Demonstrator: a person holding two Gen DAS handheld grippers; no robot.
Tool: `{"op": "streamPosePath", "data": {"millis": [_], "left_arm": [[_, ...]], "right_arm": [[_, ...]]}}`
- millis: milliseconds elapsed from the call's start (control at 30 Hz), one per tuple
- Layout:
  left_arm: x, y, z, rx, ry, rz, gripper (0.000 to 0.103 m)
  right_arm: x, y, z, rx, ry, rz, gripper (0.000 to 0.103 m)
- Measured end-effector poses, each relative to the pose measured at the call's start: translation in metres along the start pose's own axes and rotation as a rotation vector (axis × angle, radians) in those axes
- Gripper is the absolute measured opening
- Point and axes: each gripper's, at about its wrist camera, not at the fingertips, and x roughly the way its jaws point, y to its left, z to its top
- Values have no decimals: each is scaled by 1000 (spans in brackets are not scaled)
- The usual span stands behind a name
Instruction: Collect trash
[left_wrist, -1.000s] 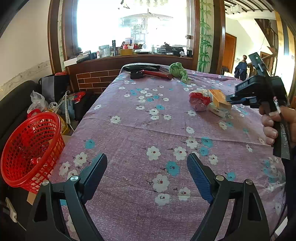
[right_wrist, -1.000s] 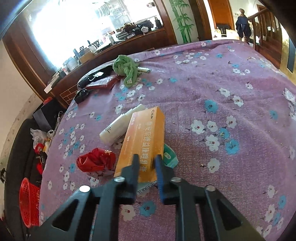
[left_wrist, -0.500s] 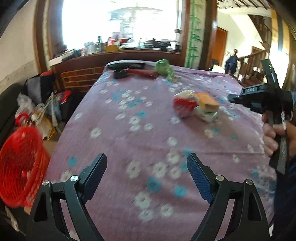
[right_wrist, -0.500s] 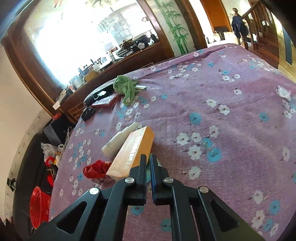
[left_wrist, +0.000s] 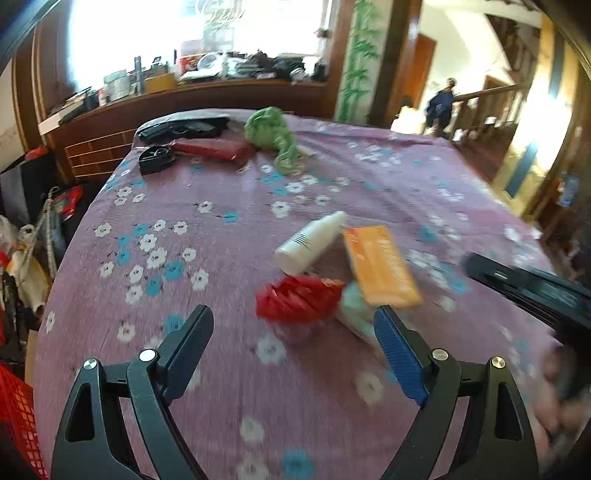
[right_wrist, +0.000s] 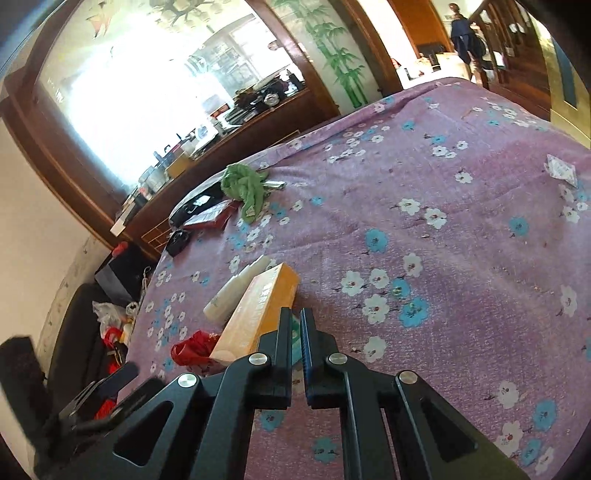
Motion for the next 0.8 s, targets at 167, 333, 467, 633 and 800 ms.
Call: {"op": "streamPosePath", "data": {"millis": [167, 333, 467, 633, 800], "left_arm": [[34, 14, 0, -65, 66, -22, 46], [36, 24, -9, -112, 40, -88, 35], [17, 34, -16, -131, -43, -58, 32], [-4, 51, -10, -158, -148, -29, 32], [-21, 70, -8, -199, -232, 75, 32]], "right_arm": [[5, -4, 2, 19, 16, 8, 7], [11, 1, -1, 10, 32, 33, 34], [16, 13, -5, -37, 25, 45, 56], [28, 51, -20, -200, 11, -33, 64], [44, 76, -34, -317, 40, -158, 71]]}}
